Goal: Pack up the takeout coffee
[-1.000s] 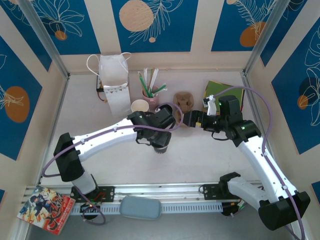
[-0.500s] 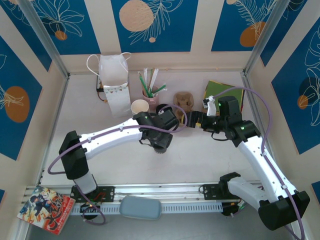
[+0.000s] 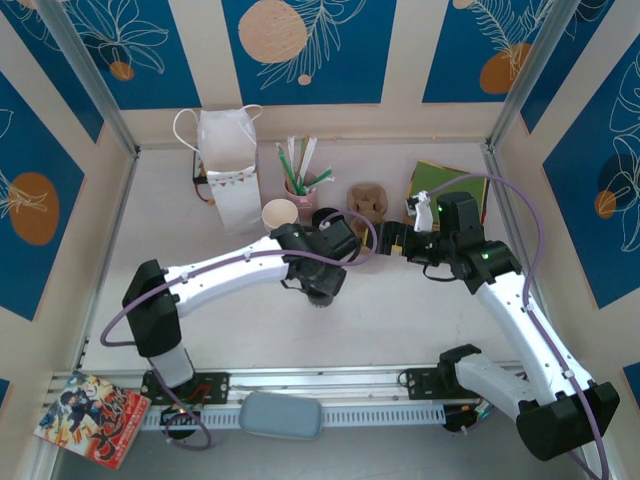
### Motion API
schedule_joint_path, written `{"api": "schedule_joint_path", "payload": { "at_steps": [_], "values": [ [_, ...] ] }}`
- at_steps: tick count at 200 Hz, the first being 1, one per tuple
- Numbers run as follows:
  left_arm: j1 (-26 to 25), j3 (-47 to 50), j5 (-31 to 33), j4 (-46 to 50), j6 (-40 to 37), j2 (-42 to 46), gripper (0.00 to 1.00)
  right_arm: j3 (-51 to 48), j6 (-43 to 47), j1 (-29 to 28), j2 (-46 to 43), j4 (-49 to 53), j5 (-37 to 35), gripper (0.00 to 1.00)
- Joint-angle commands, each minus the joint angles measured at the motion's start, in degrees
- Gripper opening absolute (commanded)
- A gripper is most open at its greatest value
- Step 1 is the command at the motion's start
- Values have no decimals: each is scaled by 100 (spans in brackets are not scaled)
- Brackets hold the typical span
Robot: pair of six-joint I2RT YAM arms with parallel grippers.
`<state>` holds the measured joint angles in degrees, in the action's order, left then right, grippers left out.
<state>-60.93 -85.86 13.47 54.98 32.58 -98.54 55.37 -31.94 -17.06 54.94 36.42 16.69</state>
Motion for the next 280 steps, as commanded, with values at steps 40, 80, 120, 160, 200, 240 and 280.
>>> {"api": "schedule_joint_path", "payload": {
  "at_steps": [40,80,120,160,200,240,280],
  "values": [
    [-62,-192,112,161,-86,-209,65,-123,2,87,-1,-127,124,99],
    [-60,-284,145,254,-61,-188,65,-140,6,97,-9,-122,142,99],
    [-67,-474,150,390,-24,-147,65,-176,-6,110,-7,-147,142,99],
    [-69,-431,187,416,-45,-190,65,-238,-41,145,-5,-188,168,99],
    [-96,-414,256,452,-68,-277,65,-246,-41,150,-16,-164,168,99],
    [-106,-394,247,436,-75,-332,66,-255,-41,152,-25,-167,172,99],
    [-118,-387,219,417,-72,-352,68,-255,-40,158,-21,-154,164,99]
  ]
}}
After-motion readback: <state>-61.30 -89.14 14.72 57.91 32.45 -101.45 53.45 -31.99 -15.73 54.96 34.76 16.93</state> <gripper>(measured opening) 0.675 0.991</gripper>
